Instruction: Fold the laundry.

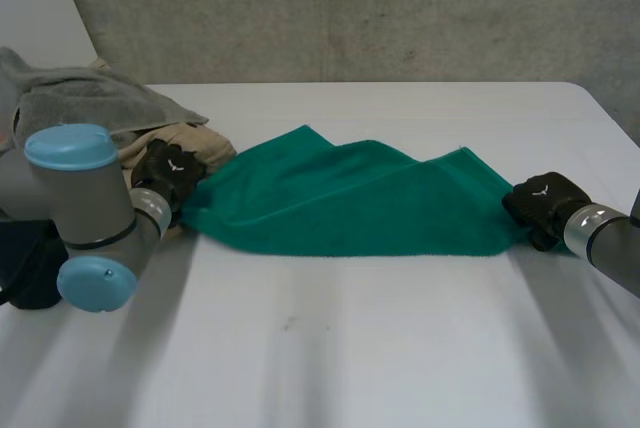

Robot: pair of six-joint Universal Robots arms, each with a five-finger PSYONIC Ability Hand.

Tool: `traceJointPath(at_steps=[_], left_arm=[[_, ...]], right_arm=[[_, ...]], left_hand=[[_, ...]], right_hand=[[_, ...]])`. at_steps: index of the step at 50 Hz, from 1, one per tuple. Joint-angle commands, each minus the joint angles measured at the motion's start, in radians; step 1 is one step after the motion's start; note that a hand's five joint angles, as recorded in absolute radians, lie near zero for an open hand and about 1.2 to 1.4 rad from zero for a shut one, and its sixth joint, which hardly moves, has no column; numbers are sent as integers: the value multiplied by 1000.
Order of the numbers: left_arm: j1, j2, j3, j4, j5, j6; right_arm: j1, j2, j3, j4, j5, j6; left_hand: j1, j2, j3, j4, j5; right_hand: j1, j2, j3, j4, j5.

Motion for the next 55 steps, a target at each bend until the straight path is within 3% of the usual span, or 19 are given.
traceJointPath(at_steps=[1, 10, 15, 19, 20, 21, 22, 27, 31, 36, 37, 39, 40, 43, 48, 55], left_arm=[[21, 3, -3, -59, 15, -36], [28, -37, 36, -91, 119, -82], [33, -74, 95, -115, 112, -101], [41, -88, 129, -152, 122, -133], [41, -91, 135, -161, 129, -139], [42, -94, 149, -177, 144, -151], [44, -94, 155, -183, 149, -157], [39, -65, 163, -227, 179, -200], [34, -4, 163, -226, 184, -237], [21, 41, 192, -172, 163, -259], [15, 39, 200, -168, 158, -257], [4, 38, 217, -157, 149, -256], [-5, 32, 238, -157, 140, -253], [-24, 35, 267, -169, 120, -252], [-74, 94, 321, -203, 100, -260], [-136, 229, 356, -204, 101, -268]], right_arm=[[-4, -11, 5, 12, 7, 4], [-16, -49, 19, 95, 10, 24], [-36, -69, 39, 138, 5, 24], [-50, -84, 65, 146, 4, 24], [-51, -89, 70, 144, 4, 24], [-56, -98, 79, 141, 2, 24], [-59, -103, 82, 141, 2, 25], [-68, -120, 91, 164, 2, 31], [-68, -150, 129, 257, -30, 1], [-77, -181, 143, 596, -91, -248], [-83, -186, 134, 638, -98, -289], [-85, -192, 102, 657, -102, -329], [-76, -190, 70, 623, -96, -294], [-41, -193, 12, 542, -82, -179], [-25, -213, -110, 367, -78, 121], [54, -125, -263, 256, -92, 335]], left_hand=[[94, 99, 92, 102, 102], [85, 90, 84, 93, 93], [132, 137, 130, 140, 140], [299, 304, 297, 307, 307], [422, 426, 420, 429, 430], [766, 771, 764, 774, 774], [865, 870, 863, 873, 873], [866, 871, 864, 874, 874], [866, 871, 864, 874, 874], [866, 871, 864, 874, 874], [866, 871, 864, 874, 874], [866, 871, 864, 874, 874], [866, 871, 864, 874, 874], [866, 871, 864, 874, 874], [866, 871, 864, 874, 874], [866, 871, 864, 874, 874]], right_hand=[[279, 217, 208, 201, 231], [279, 217, 208, 201, 231], [279, 217, 208, 201, 231], [279, 217, 208, 201, 231], [279, 217, 208, 201, 231], [279, 217, 208, 201, 231], [279, 217, 208, 201, 231], [279, 217, 208, 201, 231], [279, 217, 208, 201, 231], [279, 217, 208, 201, 231], [235, 173, 164, 157, 187], [-172, -233, -243, -250, -219], [-496, -558, -567, -575, -544], [-798, -860, -869, -877, -846], [-943, -1004, -1014, -1021, -990], [-943, -1004, -1014, -1021, -990]])
